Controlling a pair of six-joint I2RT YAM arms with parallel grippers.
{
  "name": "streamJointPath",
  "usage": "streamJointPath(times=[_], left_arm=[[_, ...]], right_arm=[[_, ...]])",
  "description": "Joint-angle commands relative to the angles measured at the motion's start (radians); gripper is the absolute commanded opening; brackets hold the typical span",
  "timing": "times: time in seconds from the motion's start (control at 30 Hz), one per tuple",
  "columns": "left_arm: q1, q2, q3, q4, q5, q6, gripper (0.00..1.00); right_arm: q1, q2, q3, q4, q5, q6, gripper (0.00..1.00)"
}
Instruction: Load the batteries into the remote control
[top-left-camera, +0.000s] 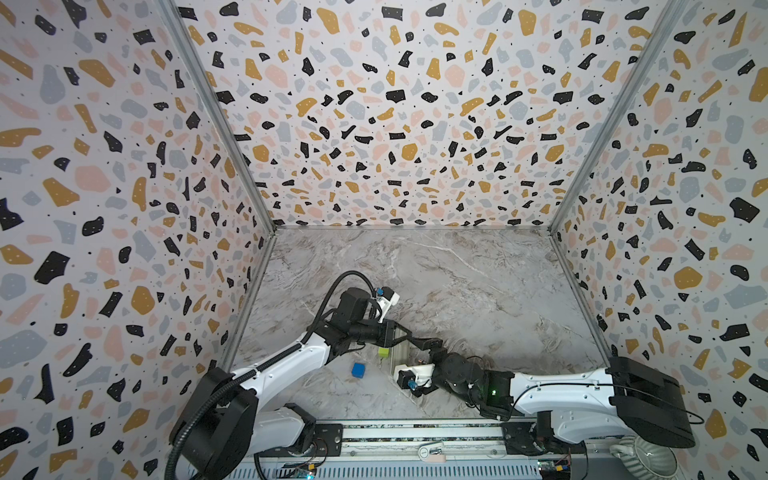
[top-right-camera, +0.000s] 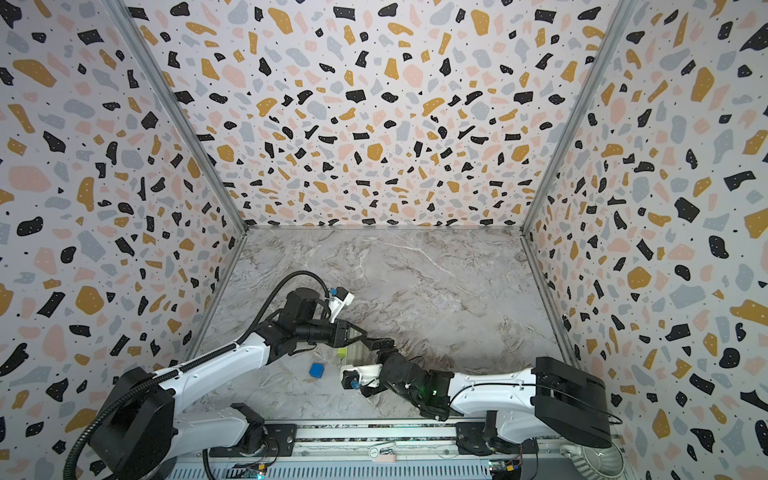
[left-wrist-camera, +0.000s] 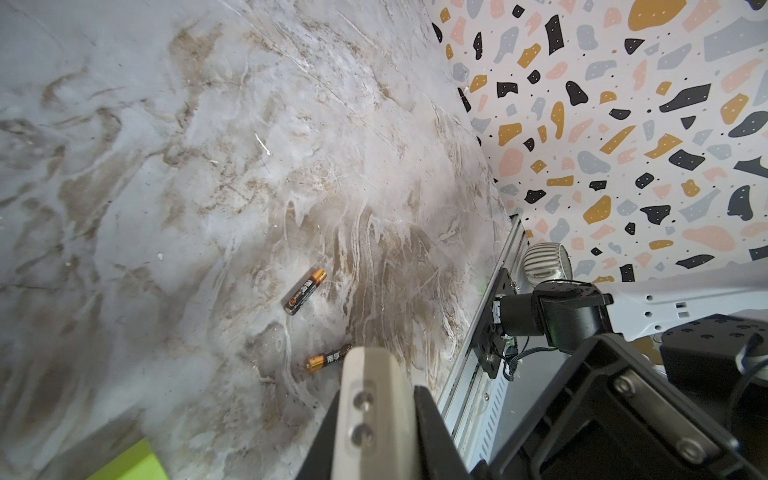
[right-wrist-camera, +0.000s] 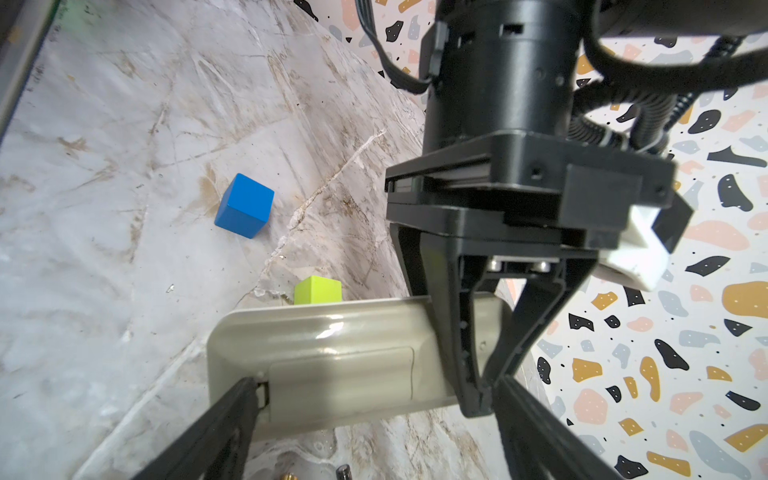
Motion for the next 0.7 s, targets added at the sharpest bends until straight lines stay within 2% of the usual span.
streamJointPath(times=[0.0, 0.67], left_arm=[[-0.011, -0.005, 0.002, -0.076, 0.042, 0.007, 0.0], [-0.01, 0.009, -0.001, -0.065, 0.026, 0.005, 0.0]], right_arm=[[-0.027, -0.047, 0.015, 0.074, 0.102, -0.004, 0.9], [-0.026, -0.068, 0.004, 0.083, 0.107, -0.002, 0.9]])
